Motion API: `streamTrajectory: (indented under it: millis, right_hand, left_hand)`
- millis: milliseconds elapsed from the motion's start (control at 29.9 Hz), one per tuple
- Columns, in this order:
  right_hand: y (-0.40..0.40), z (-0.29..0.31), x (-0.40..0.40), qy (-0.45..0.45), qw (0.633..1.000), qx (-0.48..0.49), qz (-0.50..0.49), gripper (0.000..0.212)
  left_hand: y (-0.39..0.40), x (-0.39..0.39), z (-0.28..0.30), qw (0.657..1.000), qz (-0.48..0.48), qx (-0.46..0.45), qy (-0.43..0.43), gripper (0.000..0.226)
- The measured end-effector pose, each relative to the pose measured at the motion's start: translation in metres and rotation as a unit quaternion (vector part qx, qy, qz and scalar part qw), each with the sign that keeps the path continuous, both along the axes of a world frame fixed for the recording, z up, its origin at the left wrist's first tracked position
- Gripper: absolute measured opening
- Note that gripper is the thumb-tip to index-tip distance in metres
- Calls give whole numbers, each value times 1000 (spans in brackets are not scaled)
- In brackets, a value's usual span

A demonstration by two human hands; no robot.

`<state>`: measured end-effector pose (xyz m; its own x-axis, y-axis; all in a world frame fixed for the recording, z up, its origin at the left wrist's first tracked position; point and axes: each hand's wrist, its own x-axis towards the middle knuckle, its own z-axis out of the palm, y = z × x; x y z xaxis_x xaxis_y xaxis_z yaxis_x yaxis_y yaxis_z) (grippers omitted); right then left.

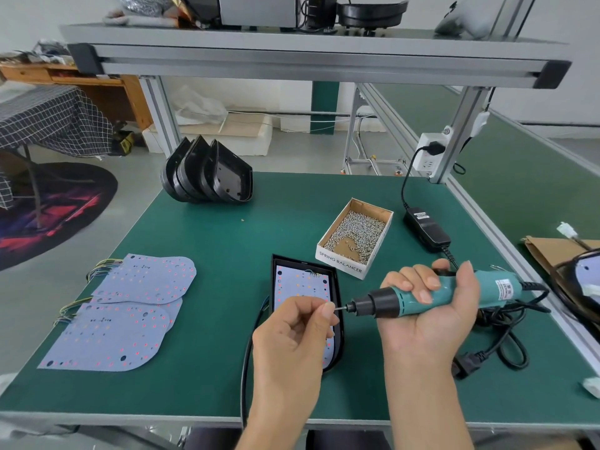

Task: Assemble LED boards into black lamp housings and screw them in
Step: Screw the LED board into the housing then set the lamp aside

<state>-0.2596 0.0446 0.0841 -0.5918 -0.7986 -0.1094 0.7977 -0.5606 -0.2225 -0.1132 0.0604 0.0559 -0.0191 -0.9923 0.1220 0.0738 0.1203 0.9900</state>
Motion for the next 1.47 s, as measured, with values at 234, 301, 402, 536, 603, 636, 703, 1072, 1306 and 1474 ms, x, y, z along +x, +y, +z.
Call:
streamTrajectory:
  millis: [234,301,402,536,603,636,703,1072,1306,1474]
  right_hand:
    - [0,-5,2,-52,998,31,15,30]
    - [-1,-5,3,-62,997,35,15,31]
    - [-2,-6,3,-63,997,36,15,29]
    - [-6,-7,-1,-41,999,34,8,30]
    - [-11,-8,-4,-6,999,40,-10,30]
    - [-14,-9,-6,16,998,48,-23,29]
    - [-22,-10,-11,56,995,66,-53,27]
    - [-67,-19,-5,215,952,163,-143,16]
    - [-71,-23,-1,280,937,157,-135,23]
    - [-73,-24,1,285,935,169,-129,22]
  left_hand:
    - [0,1,-15,993,43,-90,-71,9]
    - [-1,1,-17,991,46,-108,-67,9]
    - [-4,-1,-20,991,40,-117,-60,9]
    - [-7,3,-16,990,12,-109,-92,22]
    - [-10,11,-9,984,25,-108,-137,44]
    - [-12,17,-5,980,48,-111,-156,47]
    - [-24,30,0,969,109,-110,-195,35]
    - [-75,32,1,873,-30,142,-466,46]
    - [-77,28,-2,887,-31,149,-437,37]
    - [-76,28,-2,892,-20,142,-430,38]
